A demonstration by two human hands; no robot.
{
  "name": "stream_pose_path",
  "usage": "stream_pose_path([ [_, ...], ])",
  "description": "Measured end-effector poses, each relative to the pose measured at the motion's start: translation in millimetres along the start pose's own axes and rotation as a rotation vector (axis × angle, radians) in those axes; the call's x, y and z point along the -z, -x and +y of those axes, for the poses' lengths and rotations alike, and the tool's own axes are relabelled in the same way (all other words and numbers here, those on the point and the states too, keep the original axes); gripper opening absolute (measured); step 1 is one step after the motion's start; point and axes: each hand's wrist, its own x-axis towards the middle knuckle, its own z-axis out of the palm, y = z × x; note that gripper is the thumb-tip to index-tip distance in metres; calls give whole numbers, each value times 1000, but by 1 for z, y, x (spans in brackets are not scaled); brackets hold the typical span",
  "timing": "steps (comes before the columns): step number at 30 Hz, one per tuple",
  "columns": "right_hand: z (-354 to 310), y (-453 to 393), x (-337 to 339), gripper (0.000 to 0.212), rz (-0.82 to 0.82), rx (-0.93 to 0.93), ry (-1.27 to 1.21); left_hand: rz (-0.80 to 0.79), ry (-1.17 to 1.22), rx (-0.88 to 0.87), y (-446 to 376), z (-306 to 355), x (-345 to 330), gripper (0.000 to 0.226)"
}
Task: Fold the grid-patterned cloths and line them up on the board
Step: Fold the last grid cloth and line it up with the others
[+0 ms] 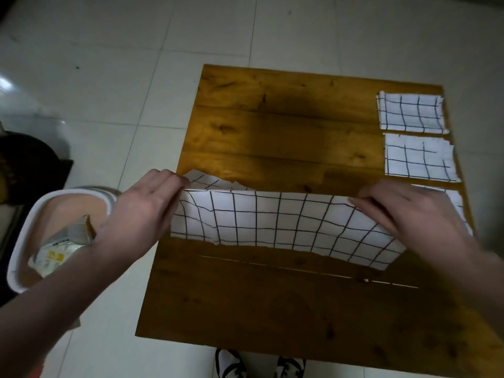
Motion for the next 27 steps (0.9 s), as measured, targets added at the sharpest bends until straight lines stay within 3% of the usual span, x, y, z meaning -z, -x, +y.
stream_pose_path([
  [6, 6, 12, 17, 29, -66, 102, 38, 93, -6, 21, 4, -7, 16, 21],
  [9, 5, 32, 12, 10, -87, 8, 66, 111, -52, -2, 15, -3, 12, 20],
  [13, -5, 64, -6, 59, -166, -176, 47, 72, -43, -3, 43, -2, -7, 20],
  [15, -15, 82, -18, 64, -176, -178, 56, 20, 35, 42, 62, -6, -22, 21],
  [18, -25, 114, -32, 38, -138, -121, 65, -54, 77, 60, 91, -3, -41, 27],
  [21, -34, 139, -43, 39, -166, -154, 55, -99, 87, 94, 112, 3, -50, 24],
  [23, -40, 151, -48, 20, -158, -124, 65, -135, 92, 148, 124, 3, -57, 32],
  [24, -42, 156, -49, 23, -159, -125, 61, -156, 104, 165, 130, 2, -61, 37],
  [27, -44, 165, -51, 53, -146, -171, 24, -135, 95, 173, 136, 2, -62, 24],
])
